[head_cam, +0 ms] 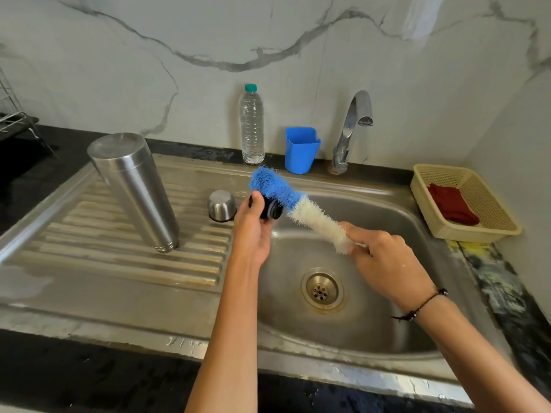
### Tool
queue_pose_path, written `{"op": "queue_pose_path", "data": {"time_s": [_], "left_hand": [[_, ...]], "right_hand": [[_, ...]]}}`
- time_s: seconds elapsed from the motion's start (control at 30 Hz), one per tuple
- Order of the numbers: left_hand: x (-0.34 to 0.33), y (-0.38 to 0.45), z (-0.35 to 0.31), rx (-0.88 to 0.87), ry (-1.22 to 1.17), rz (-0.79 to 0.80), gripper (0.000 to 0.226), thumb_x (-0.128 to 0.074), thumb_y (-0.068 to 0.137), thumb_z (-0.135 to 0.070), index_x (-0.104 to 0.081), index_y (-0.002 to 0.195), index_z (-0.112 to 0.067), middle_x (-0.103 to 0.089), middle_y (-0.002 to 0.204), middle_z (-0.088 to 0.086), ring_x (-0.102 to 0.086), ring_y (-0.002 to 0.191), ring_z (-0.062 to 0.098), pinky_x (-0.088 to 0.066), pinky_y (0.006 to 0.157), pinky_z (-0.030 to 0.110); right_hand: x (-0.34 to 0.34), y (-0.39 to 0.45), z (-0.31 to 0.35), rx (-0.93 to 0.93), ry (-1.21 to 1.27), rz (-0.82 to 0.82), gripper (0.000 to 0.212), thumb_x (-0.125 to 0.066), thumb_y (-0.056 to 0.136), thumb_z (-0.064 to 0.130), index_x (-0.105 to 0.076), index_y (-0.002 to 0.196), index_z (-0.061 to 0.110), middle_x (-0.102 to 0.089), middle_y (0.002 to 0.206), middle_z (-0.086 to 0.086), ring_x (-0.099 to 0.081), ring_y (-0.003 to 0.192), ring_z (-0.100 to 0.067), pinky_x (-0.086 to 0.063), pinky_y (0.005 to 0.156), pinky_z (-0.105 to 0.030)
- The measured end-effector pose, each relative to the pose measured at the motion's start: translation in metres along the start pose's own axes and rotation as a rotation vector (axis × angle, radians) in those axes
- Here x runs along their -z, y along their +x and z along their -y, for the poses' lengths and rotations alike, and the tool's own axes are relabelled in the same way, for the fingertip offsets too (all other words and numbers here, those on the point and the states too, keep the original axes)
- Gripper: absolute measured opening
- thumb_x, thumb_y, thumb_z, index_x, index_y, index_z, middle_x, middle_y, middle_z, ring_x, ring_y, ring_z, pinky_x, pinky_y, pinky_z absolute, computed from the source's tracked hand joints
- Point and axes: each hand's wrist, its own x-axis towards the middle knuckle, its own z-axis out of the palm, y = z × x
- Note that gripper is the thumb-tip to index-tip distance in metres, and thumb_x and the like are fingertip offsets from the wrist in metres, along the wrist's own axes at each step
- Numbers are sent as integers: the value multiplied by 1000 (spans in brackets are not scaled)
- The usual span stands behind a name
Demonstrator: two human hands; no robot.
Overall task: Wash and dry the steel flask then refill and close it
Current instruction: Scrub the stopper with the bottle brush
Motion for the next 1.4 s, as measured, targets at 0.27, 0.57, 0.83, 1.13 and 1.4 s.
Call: {"op": "queue_pose_path", "data": {"time_s": [0.27, 0.57, 0.83, 1.13, 1.4], "left_hand": [[7, 5, -5, -45, 6, -77, 15, -49, 97, -10, -59, 107, -5, -67, 100, 7, -66, 91, 19, -53, 89, 34], [6, 6, -10, -50, 60, -132, 15, -45, 99, -9, -60, 96, -10, -65, 93, 5, -62, 80, 15, -51, 78, 28], [5, 11, -11, -81, 153, -115, 22, -39, 100, -3, -60, 101, -9, -65, 96, 3, -62, 84, 13, -51, 68, 19], [8, 17, -19, -136, 207, -119, 26, -37, 101, -3, -54, 121, -2, -64, 101, 9, -62, 92, 20, -50, 86, 30], [4, 9, -13, -77, 102, -80, 24, -35, 102, -4, -59, 105, -6, -64, 99, 7, -63, 84, 13, -52, 62, 18]], "right_hand": [[1, -2, 1, 69, -2, 1, 51, -43, 93, 10, -46, 132, 42, -66, 85, -1, -48, 59, -16, -45, 60, -33], [-2, -3, 3, 58, 34, -14, 49, -45, 92, 9, -51, 127, 42, -67, 83, -2, -49, 60, -19, -47, 60, -36], [-2, -3, -1, 48, 29, -28, 48, -44, 92, 12, -48, 127, 44, -69, 100, -2, -58, 69, -26, -52, 63, -43], [9, -3, -5, -1, 15, -53, 48, -44, 91, 11, -50, 128, 41, -68, 91, -4, -59, 64, -25, -52, 60, -44], [3, -7, -5, 3, 0, -36, 45, -43, 92, 12, -52, 125, 41, -67, 88, -4, -53, 62, -26, -47, 56, -39]]}}
